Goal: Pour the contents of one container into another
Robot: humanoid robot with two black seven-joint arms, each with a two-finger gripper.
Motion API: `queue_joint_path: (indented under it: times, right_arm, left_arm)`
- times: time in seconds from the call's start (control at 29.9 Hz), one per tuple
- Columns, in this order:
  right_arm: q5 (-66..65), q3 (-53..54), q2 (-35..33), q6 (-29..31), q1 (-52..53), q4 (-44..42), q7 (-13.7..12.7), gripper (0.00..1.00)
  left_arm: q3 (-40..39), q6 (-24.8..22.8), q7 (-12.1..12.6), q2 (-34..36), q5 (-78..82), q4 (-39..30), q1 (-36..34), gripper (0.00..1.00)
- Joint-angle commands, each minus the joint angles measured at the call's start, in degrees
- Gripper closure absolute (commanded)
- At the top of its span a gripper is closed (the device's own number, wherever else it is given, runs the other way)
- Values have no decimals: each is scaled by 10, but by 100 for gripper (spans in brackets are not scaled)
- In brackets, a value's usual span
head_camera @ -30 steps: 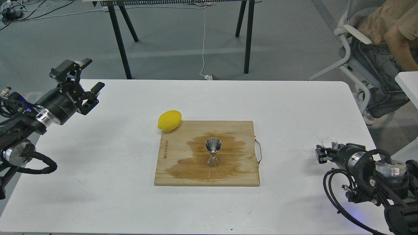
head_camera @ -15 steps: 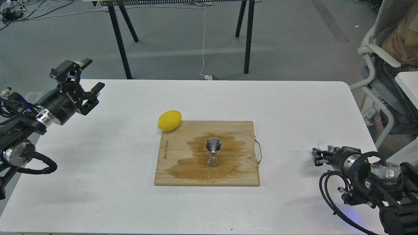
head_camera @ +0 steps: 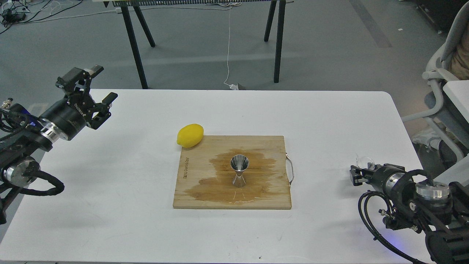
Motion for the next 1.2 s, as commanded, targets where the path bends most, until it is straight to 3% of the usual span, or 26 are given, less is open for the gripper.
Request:
queue_joint_path:
  times: [0.0,0.74,1.17]
  right_arm:
    - [0,1,0,0,0,0,0,32]
    - [0,2,7,0,25,-22,1,19]
    - [0,1,7,0,30,-21,2,4]
  left_arm:
    - [0,0,0,-1,0,0,0,11]
    - [0,0,0,-1,0,1,0,10]
    - [0,0,0,-1,0,1,0,10]
